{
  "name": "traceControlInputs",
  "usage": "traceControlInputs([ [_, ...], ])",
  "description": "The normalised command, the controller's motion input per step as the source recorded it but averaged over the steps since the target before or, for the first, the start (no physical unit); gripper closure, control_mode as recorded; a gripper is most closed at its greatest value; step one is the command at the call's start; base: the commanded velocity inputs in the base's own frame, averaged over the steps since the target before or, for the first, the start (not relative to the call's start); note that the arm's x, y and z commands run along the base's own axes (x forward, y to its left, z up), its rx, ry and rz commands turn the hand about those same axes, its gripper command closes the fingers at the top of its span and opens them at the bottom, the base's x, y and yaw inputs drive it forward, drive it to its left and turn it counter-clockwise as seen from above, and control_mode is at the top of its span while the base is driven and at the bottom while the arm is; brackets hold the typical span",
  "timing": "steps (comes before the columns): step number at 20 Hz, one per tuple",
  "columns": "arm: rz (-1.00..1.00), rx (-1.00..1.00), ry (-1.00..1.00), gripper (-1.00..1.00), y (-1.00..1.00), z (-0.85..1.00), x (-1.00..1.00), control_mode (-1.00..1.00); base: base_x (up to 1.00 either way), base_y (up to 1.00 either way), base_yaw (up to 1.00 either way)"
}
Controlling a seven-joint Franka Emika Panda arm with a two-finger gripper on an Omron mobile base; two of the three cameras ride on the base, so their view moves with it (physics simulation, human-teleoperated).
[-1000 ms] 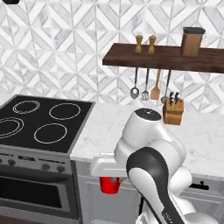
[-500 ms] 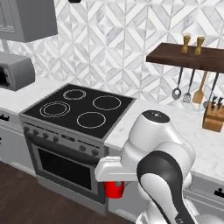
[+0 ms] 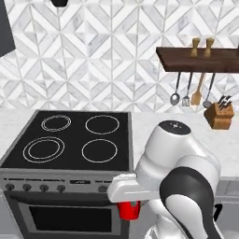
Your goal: Gather all objects into one cabinet and sort the glasses and bowls to opposite sides.
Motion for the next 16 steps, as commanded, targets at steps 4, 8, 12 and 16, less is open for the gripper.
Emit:
traceControlInputs([
  [4,0.0,0.0,0.0,1.0,0.0,0.0,0.0,1.0,-0.01,0.41,0.23],
  [8,0.0,0.0,0.0,1.0,0.0,0.0,0.0,1.0,-0.01,0.0,0.74],
  [12,0.0,0.0,0.0,1.0,0.0,0.0,0.0,1.0,-0.01,0.0,0.73],
  [16,0.0,0.0,0.0,1.0,0.0,0.0,0.0,1.0,0.01,0.01,0.0],
])
